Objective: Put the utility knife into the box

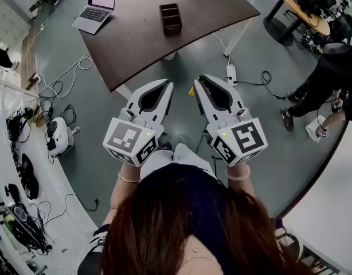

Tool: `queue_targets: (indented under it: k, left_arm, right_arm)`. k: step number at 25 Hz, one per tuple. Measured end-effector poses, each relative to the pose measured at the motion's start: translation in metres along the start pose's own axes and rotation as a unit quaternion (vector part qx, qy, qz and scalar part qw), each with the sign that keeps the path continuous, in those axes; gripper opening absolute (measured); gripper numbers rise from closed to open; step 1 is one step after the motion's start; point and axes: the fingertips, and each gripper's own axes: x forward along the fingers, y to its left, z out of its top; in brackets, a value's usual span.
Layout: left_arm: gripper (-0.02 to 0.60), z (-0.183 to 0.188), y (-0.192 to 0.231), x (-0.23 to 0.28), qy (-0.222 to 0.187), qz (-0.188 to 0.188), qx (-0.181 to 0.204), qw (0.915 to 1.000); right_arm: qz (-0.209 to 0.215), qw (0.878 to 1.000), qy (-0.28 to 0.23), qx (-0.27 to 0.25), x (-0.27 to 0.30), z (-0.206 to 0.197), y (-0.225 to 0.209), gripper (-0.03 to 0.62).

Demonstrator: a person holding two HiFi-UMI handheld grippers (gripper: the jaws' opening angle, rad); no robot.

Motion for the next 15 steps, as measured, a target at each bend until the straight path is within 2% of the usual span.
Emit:
queue_targets:
  k: [9,15]
  left_arm:
    - [-0.006,0.0,0.002,0.026,0.0,0.013,0.008,0.9999]
    - [-0.006,-0.009,0.025,0.047,0.008,0.032,-0.01,0.9994]
  right_arm:
    - [0.016,1.0,-0.006,0.0,0.007,0.0,-0.025,0.052]
    - [0.026,1.0,0.0,0.007,0.035,-0.007,-0.049,0.052]
